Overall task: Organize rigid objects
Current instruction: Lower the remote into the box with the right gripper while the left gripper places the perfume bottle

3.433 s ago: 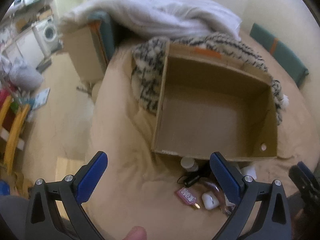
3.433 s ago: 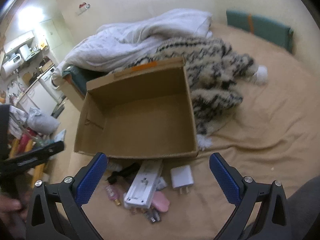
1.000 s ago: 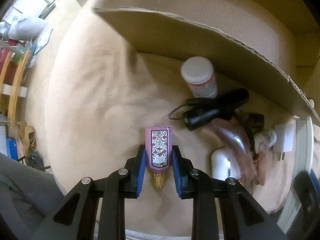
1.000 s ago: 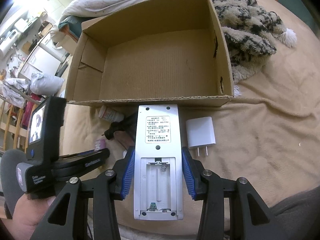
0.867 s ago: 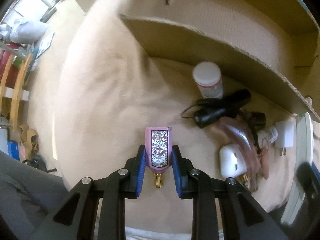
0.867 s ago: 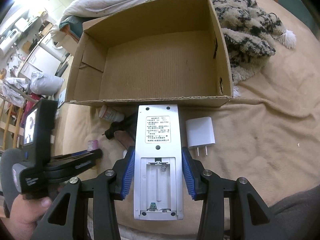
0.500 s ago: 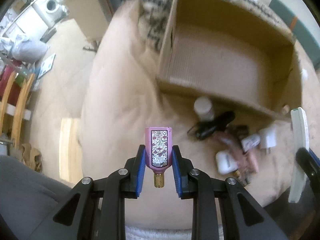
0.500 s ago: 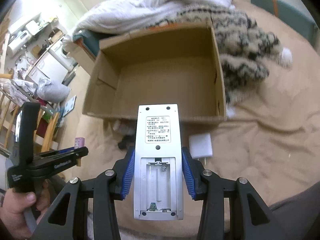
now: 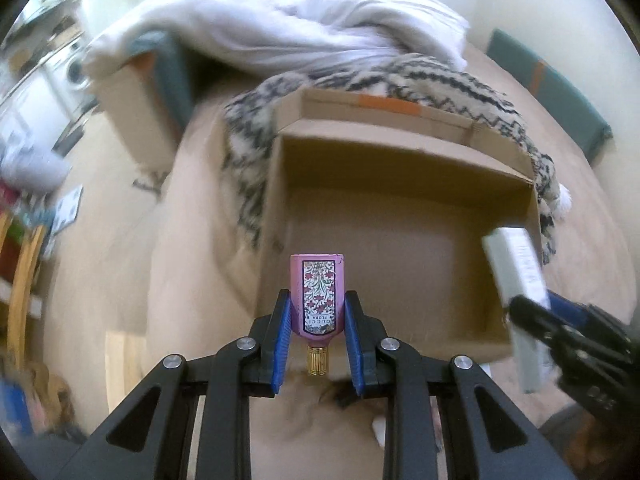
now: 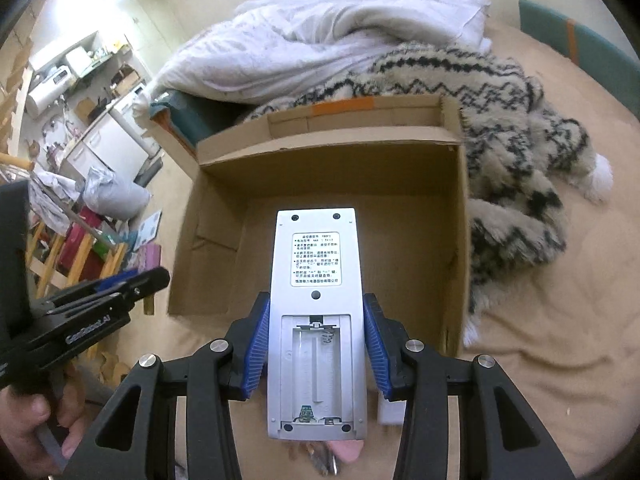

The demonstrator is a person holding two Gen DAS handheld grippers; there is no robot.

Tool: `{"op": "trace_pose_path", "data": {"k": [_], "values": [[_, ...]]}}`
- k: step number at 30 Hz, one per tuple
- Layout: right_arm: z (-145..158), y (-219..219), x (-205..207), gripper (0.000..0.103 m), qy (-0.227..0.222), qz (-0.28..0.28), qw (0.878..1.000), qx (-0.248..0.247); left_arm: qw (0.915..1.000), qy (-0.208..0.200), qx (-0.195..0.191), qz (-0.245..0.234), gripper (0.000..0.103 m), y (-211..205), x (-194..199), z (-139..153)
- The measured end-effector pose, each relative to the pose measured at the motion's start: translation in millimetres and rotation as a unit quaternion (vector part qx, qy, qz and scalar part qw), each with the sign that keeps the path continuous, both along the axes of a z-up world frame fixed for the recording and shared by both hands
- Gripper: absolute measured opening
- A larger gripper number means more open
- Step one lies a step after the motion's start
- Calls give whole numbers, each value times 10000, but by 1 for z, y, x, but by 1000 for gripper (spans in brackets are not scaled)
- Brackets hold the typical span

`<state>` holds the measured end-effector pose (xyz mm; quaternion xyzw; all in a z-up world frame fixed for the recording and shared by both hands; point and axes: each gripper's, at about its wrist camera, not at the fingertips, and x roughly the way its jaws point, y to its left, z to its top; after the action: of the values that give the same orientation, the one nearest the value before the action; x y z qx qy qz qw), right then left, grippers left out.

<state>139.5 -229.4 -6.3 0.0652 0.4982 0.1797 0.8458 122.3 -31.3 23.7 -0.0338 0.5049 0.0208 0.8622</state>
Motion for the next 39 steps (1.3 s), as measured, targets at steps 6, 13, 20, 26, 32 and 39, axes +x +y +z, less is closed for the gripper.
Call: {"op": "trace_pose_path", "data": {"k": [6, 13, 20, 26, 32, 39], "values": [[-29, 11, 41, 46, 71, -3, 9991, -418, 9983, 259, 36, -518, 23, -18, 43, -40], [-62, 18, 53, 46, 81, 95, 9953, -960, 9964, 471, -28, -706, 23, -25, 58, -88], [-81, 23, 55, 46, 345, 169, 9928, -1131, 9947, 621, 47, -822, 23, -29, 60, -103], [-83, 25, 52, 46, 386, 207, 9915, -1223, 9940, 740, 97, -793, 23, -29, 63, -114], [-80, 24, 59, 46, 418, 231, 9927, -1108, 9942, 707, 187, -792, 23, -33, 66, -115], [-58, 18, 55, 51, 99, 186, 9962, -848, 9952, 653, 175, -705, 23, -33, 61, -110]]}}
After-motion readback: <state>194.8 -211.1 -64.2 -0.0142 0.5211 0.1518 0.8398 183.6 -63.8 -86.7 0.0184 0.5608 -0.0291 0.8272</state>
